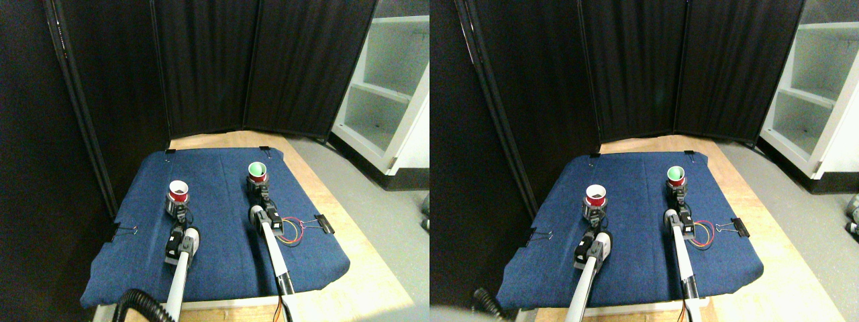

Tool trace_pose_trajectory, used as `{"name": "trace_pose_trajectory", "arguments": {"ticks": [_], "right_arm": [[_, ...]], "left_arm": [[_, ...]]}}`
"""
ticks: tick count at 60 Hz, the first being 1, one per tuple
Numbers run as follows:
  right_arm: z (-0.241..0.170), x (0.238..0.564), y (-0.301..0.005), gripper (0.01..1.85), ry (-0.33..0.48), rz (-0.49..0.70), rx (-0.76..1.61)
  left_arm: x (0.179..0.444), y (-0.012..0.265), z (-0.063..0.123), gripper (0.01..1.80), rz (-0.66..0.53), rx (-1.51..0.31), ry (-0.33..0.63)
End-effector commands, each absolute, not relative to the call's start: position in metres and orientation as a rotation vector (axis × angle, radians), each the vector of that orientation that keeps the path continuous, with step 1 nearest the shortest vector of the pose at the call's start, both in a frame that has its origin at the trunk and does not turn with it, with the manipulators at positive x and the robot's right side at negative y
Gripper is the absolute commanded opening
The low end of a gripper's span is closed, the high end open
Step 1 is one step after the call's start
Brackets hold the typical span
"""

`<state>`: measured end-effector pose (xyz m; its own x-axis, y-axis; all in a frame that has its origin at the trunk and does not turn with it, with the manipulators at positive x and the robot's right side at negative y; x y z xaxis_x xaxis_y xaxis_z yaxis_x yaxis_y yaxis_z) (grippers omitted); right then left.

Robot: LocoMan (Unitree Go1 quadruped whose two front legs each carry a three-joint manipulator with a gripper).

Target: Pour (bimanual)

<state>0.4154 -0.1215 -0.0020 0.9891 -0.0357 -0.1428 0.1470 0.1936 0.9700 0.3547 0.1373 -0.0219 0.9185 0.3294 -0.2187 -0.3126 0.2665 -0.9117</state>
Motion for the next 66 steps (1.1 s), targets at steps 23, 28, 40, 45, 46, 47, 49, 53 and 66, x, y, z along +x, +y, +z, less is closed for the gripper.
{"name": "trace_pose_trajectory", "arguments": {"ticks": [23,28,40,45,46,47,49,53,66], "right_arm": [[0.051,0.414,-0.106,0.12,0.066,-0.002,1.318],[0.060,0.412,-0.103,0.07,0.063,0.006,1.324],[0.079,0.409,-0.099,0.18,0.049,0.067,1.245],[0.085,0.408,-0.098,0.16,0.045,0.098,1.211],[0.087,0.408,-0.098,0.15,0.044,0.105,1.205],[0.088,0.408,-0.097,0.14,0.040,0.116,1.191],[0.090,0.408,-0.097,0.13,0.040,0.120,1.194],[0.098,0.406,-0.096,0.09,0.040,0.103,1.212],[0.118,0.405,-0.094,0.01,0.022,0.114,1.188]], "left_arm": [[0.368,0.112,0.027,0.01,0.331,-1.277,0.020],[0.370,0.107,0.034,0.01,0.321,-1.283,0.035],[0.375,0.099,0.039,0.01,0.300,-1.248,0.056],[0.376,0.094,0.042,0.01,0.293,-1.239,0.068],[0.376,0.094,0.043,0.01,0.293,-1.239,0.069],[0.377,0.092,0.044,0.01,0.288,-1.236,0.075],[0.377,0.091,0.045,0.01,0.281,-1.236,0.079],[0.379,0.088,0.048,0.01,0.265,-1.227,0.086],[0.382,0.080,0.057,0.01,0.257,-1.179,0.116]]}}
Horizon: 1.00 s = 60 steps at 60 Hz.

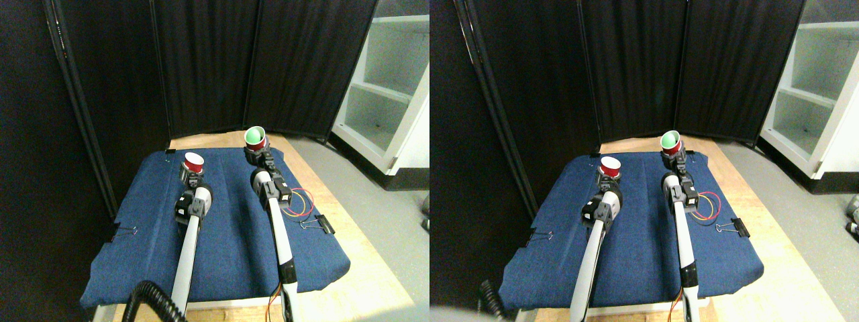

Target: Pour (bimanual)

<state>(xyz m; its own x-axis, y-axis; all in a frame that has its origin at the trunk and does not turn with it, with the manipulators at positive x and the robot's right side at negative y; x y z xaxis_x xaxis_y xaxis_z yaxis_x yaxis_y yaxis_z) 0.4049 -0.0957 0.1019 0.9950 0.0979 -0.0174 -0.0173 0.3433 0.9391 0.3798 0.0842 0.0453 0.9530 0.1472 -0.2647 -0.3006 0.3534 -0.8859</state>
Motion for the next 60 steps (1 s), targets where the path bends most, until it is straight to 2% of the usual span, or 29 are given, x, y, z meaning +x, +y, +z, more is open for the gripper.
{"name": "trace_pose_trajectory", "arguments": {"ticks": [1,24,46,60], "right_arm": [[0.118,0.405,-0.094,0.01,0.022,0.114,1.188],[0.131,0.405,-0.090,0.01,-0.002,0.132,1.140],[0.138,0.406,-0.082,0.01,-0.016,0.194,1.084],[0.143,0.410,-0.080,0.01,-0.015,0.188,1.043]], "left_arm": [[0.382,0.080,0.057,0.01,0.257,-1.179,0.116],[0.382,0.065,0.060,0.01,0.248,-1.179,0.160],[0.374,0.046,0.069,0.01,0.235,-1.196,0.227],[0.373,0.036,0.074,0.01,0.220,-1.188,0.272]]}}
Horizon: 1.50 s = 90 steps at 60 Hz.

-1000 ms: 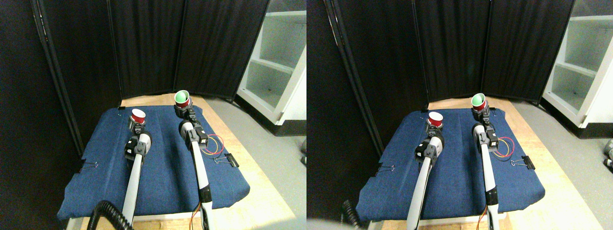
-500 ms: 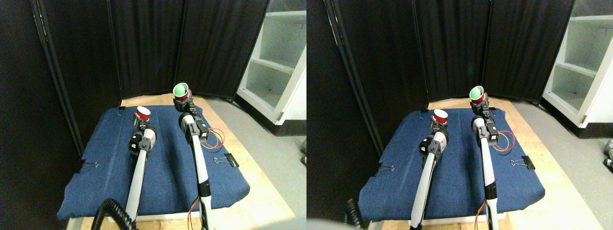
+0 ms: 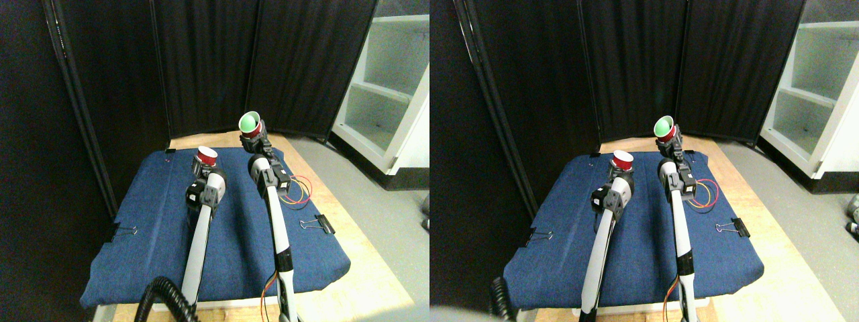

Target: Pour (bimanual)

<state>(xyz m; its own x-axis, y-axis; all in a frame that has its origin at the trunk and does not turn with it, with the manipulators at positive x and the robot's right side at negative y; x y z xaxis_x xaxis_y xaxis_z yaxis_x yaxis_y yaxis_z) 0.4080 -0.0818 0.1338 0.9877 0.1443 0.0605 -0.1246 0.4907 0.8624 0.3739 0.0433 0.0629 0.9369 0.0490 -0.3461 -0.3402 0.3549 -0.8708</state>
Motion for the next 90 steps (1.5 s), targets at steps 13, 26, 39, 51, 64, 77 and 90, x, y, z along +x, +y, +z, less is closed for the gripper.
{"name": "trace_pose_trajectory", "arguments": {"ticks": [13,26,39,51,64,77,90], "right_arm": [[0.144,0.409,-0.073,0.01,0.011,0.225,0.965],[0.146,0.410,-0.069,0.01,0.030,0.241,0.864],[0.150,0.411,-0.066,0.01,0.046,0.250,0.829],[0.152,0.412,-0.066,0.01,0.061,0.248,0.800],[0.157,0.416,-0.065,0.01,0.084,0.287,0.763],[0.151,0.416,-0.061,0.01,0.111,0.283,0.774],[0.147,0.417,-0.060,0.01,0.109,0.280,0.738]], "left_arm": [[0.374,0.030,0.075,0.01,0.236,-1.185,0.286],[0.373,0.027,0.070,0.01,0.227,-1.174,0.292],[0.373,0.028,0.065,0.01,0.232,-1.150,0.282],[0.375,0.028,0.059,0.01,0.239,-1.158,0.285],[0.377,0.028,0.058,0.01,0.222,-1.157,0.291],[0.378,0.026,0.060,0.01,0.205,-1.190,0.299],[0.373,0.024,0.061,0.01,0.196,-1.277,0.296]]}}
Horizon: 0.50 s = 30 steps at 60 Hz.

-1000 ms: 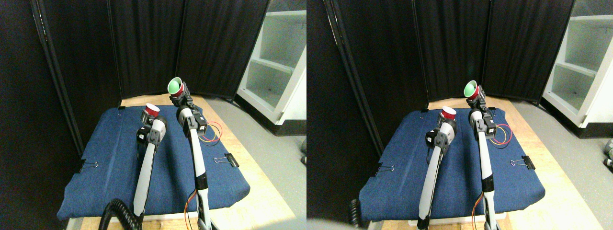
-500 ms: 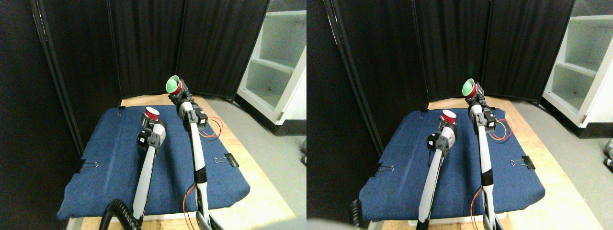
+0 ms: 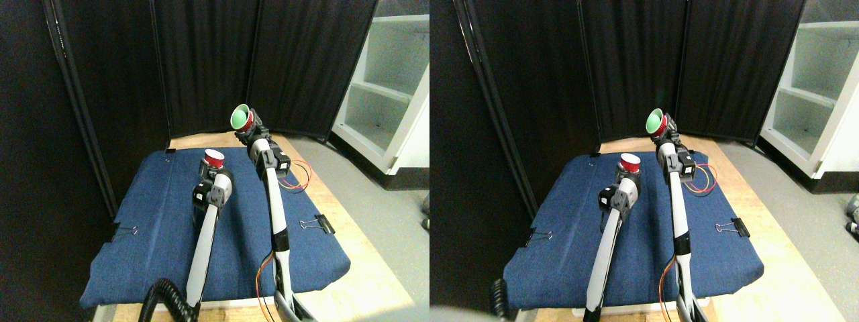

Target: Pour (bimanual)

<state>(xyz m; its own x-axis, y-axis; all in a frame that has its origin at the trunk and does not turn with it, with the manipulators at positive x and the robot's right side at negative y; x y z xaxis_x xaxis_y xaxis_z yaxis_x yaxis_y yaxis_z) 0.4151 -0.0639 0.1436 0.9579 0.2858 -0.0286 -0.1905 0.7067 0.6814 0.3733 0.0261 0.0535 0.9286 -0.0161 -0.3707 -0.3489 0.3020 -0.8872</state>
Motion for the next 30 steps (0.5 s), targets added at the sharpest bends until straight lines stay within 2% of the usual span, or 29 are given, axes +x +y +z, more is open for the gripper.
{"name": "trace_pose_trajectory", "arguments": {"ticks": [1,12,30], "right_arm": [[0.147,0.418,-0.060,0.01,0.111,0.274,0.730],[0.146,0.418,-0.058,0.01,0.112,0.261,0.611],[0.148,0.417,-0.053,0.01,0.106,0.317,0.556]], "left_arm": [[0.373,0.024,0.061,0.01,0.191,-1.279,0.297],[0.369,0.021,0.068,0.01,0.178,-1.295,0.306],[0.370,0.017,0.075,0.01,0.170,-1.312,0.337]]}}
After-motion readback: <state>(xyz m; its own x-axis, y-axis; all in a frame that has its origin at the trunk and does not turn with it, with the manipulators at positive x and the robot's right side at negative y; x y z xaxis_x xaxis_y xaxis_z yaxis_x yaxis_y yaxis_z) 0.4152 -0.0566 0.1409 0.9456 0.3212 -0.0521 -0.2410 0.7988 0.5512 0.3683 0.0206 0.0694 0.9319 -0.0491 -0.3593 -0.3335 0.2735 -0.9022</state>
